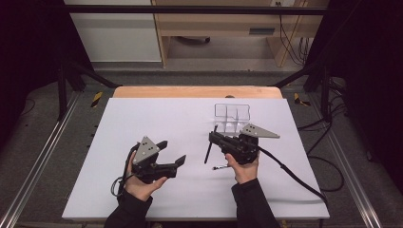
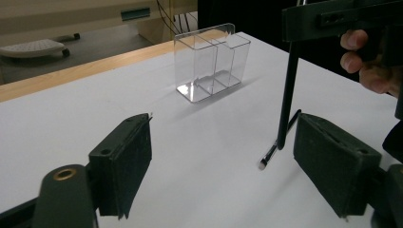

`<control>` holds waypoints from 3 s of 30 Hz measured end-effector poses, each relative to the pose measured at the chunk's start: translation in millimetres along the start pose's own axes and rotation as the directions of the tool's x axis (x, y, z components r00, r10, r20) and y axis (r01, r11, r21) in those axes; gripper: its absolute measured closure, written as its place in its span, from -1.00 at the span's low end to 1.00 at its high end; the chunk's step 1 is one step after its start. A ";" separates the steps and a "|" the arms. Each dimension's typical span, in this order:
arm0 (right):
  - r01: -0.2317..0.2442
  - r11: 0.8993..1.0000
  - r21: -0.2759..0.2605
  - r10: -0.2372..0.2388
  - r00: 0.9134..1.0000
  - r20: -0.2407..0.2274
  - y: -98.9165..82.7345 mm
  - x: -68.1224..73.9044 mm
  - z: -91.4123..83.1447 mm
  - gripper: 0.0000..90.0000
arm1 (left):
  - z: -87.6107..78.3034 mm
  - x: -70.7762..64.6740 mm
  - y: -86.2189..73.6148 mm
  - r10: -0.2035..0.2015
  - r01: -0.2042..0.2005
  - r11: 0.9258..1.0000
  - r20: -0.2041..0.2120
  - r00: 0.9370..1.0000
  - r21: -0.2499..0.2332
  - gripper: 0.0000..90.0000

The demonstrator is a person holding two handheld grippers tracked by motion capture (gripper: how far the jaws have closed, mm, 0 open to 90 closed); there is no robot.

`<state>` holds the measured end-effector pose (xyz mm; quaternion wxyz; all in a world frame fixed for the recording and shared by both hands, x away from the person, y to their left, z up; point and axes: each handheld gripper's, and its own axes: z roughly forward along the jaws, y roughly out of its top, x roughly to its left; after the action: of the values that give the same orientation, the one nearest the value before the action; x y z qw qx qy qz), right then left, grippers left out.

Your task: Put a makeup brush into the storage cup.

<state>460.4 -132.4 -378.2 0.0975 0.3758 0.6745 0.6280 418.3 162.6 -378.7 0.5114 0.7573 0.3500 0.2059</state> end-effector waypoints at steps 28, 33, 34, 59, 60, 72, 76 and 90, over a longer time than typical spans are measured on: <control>0.083 0.996 0.007 -0.084 0.992 0.089 17.4 -13.0 -11.4 0.85 | -31.3 43.7 -35.5 -0.064 0.064 0.998 -0.076 0.995 0.004 -0.74; 0.089 0.996 -0.018 -0.087 0.990 0.112 24.7 -17.5 -16.3 0.86 | -33.6 47.9 -40.9 -0.070 0.071 0.997 -0.089 0.994 0.011 -0.74; 0.089 0.996 -0.023 -0.086 0.989 0.118 26.3 -18.7 -17.2 0.85 | -34.3 48.1 -41.7 -0.071 0.073 0.997 -0.096 0.993 0.012 -0.74; 0.116 0.992 -0.044 -0.100 0.959 0.265 56.6 -52.8 -8.6 0.86 | -36.0 53.8 -46.2 -0.084 0.087 0.996 -0.124 0.989 0.015 -0.75; 0.114 0.992 -0.046 -0.097 0.958 0.269 57.5 -54.5 -8.1 0.86 | -35.9 53.9 -46.3 -0.084 0.087 0.996 -0.123 0.989 0.016 -0.75; 0.113 0.991 -0.066 -0.088 0.947 0.309 72.0 -65.6 -3.0 0.86 | -36.4 55.2 -46.3 -0.086 0.089 0.996 -0.124 0.988 0.014 -0.75; 0.112 0.992 -0.065 -0.084 0.941 0.328 75.7 -69.9 0.0 0.86 | -35.9 55.5 -46.7 -0.089 0.091 0.996 -0.123 0.988 0.016 -0.75; 0.115 0.991 -0.075 -0.079 0.923 0.377 88.0 -83.5 8.0 0.86 | -36.2 55.7 -46.5 -0.087 0.090 0.996 -0.122 0.989 0.019 -0.75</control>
<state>557.4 -185.0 -327.2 0.2726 0.4493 0.6308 0.5710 416.6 237.5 -409.8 0.4886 0.7333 0.4162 0.2244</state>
